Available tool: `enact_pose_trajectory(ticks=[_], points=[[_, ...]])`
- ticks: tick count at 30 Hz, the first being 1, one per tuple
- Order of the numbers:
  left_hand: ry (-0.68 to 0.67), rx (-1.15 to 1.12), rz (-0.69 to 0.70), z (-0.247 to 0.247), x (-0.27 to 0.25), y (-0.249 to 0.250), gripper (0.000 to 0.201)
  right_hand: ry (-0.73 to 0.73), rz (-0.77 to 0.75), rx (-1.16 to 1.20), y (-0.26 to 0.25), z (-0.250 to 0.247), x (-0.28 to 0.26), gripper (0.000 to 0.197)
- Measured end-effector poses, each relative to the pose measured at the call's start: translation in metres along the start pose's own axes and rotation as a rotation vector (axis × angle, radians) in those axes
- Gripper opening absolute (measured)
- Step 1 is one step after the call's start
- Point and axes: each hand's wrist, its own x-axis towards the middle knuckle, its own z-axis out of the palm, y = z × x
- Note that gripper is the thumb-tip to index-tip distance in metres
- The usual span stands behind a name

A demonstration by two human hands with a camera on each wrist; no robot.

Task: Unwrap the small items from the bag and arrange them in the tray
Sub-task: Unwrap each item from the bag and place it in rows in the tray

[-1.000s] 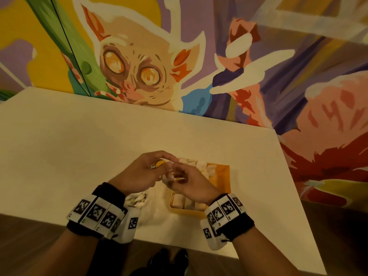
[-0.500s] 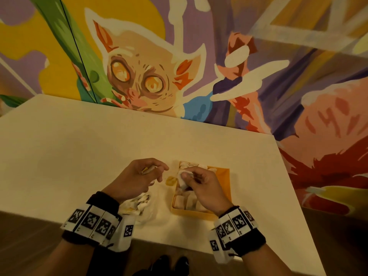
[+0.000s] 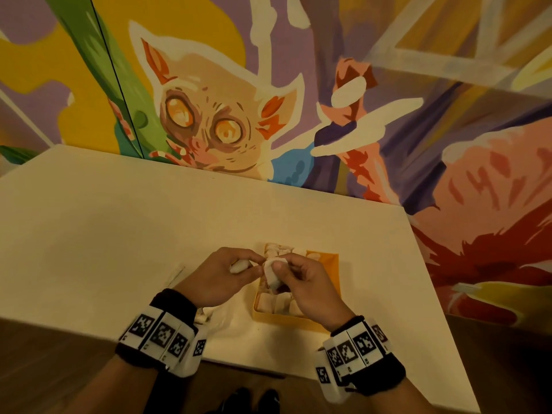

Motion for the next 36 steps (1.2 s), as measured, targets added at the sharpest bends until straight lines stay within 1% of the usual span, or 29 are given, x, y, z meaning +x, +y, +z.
enact_pose_trajectory(ticks=[3,6,7,9,10,11,13,15,17,19,22,25,28,31,32,34,36], points=[[-0.016,-0.002,0.007,0.001,0.0,0.004,0.01,0.012,-0.001,-0.019,0.0,0.0,-0.003,0.017],[-0.049,0.021,0.019,0.004,0.001,0.006,0.008,0.031,-0.019,-0.073,-0.001,0.0,-0.005,0.015],[-0.06,0.023,0.021,0.005,0.001,0.006,0.008,0.029,-0.027,-0.086,-0.002,0.0,-0.005,0.015],[-0.066,0.039,0.021,0.007,0.001,0.004,0.017,0.028,-0.038,-0.097,-0.003,0.001,-0.006,0.015],[-0.056,0.048,0.015,0.008,0.001,0.004,0.021,0.037,-0.045,-0.1,-0.004,0.002,-0.006,0.015],[-0.032,0.063,0.009,0.008,0.002,0.004,0.022,0.056,-0.057,-0.106,-0.005,0.002,-0.006,0.015],[0.052,0.088,0.003,0.008,0.003,0.004,0.014,0.109,-0.089,-0.121,-0.005,0.0,-0.005,0.016],[0.135,0.046,-0.001,0.007,0.004,0.004,0.014,0.153,-0.1,-0.116,-0.005,-0.001,-0.005,0.013],[0.167,-0.028,-0.002,0.006,0.003,0.007,0.014,0.178,-0.096,-0.105,-0.005,-0.001,-0.004,0.009],[0.172,-0.064,-0.015,0.006,0.002,0.014,0.02,0.198,-0.083,-0.104,-0.004,0.0,-0.004,0.009],[0.135,-0.095,-0.056,0.007,0.002,0.023,0.024,0.225,-0.056,-0.062,-0.002,0.002,-0.001,0.015],[0.067,-0.065,-0.1,0.005,0.002,0.029,0.025,0.238,-0.048,-0.061,0.001,0.002,0.001,0.023],[-0.033,-0.031,-0.135,0.004,0.002,0.035,0.026,0.267,-0.078,-0.159,0.004,0.001,0.001,0.018],[-0.072,-0.022,-0.176,0.004,0.002,0.035,0.024,0.303,-0.067,-0.191,0.006,-0.001,0.001,0.014],[-0.061,-0.042,-0.198,0.003,0.003,0.032,0.022,0.311,-0.056,-0.188,0.007,-0.002,0.002,0.012],[0.007,-0.102,-0.215,0.003,0.004,0.024,0.021,0.315,-0.037,-0.159,0.008,-0.004,0.002,0.011],[0.109,-0.128,-0.174,0.002,0.006,0.017,0.022,0.315,-0.014,-0.127,0.01,-0.004,0.003,0.01]])
